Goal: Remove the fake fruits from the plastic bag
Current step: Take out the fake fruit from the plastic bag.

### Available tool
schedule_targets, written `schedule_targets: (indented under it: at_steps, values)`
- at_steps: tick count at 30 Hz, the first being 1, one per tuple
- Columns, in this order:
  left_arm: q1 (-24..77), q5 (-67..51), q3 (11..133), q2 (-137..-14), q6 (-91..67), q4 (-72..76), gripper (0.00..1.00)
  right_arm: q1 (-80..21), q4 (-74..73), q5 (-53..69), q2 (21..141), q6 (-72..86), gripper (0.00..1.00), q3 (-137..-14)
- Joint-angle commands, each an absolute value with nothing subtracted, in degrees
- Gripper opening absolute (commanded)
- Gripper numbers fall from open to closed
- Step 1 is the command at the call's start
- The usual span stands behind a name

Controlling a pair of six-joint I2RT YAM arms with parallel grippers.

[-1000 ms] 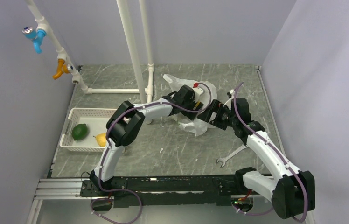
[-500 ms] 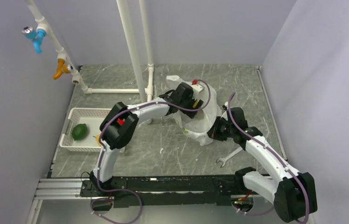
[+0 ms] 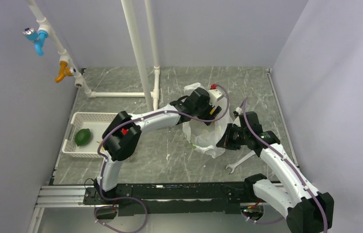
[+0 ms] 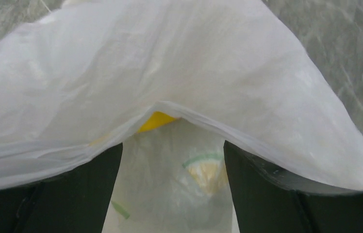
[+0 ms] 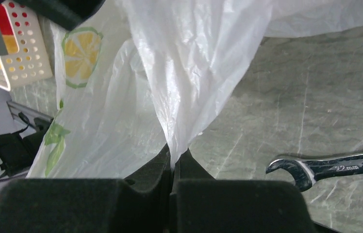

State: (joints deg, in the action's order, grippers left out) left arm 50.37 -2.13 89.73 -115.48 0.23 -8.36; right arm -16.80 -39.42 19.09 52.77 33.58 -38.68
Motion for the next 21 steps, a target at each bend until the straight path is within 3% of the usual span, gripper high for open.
schedule_targets:
  at_steps: [1, 4, 8, 10, 13, 17, 21]
  values:
    - [50.94, 8.81, 98.55, -119.65, -11.65, -12.03, 0.79, -16.74, -42.06, 22.02, 50.21, 31.92, 0.00, -40.80]
    - [50.97, 7.49, 101.09, -121.03, -25.52, -15.69, 0.79, -16.75, -42.87, 20.59, 49.65, 31.19, 0.00, -40.98]
    - [50.48, 3.37, 93.97, -118.48, -44.99, -11.56, 0.78, -16.74, -42.90, 19.98, 48.66, 31.43, 0.00, -41.72]
    - [49.72, 1.99, 88.57, -116.97, -52.16, -6.01, 0.70, -16.73, -42.23, 19.94, 47.37, 31.92, 0.00, -41.63]
    - [49.64, 1.35, 82.56, -116.03, -58.49, 2.86, 0.66, -16.77, -41.80, 20.04, 47.22, 32.23, 0.00, -41.73]
    - [49.11, 1.97, 82.98, -117.54, -63.11, 3.07, 0.58, -16.71, -41.31, 20.94, 46.98, 32.65, 0.00, -41.09]
    - [49.12, 6.96, 80.17, -116.29, -66.16, 6.97, 0.62, -16.70, -40.55, 21.73, 46.66, 32.93, 0.00, -40.49]
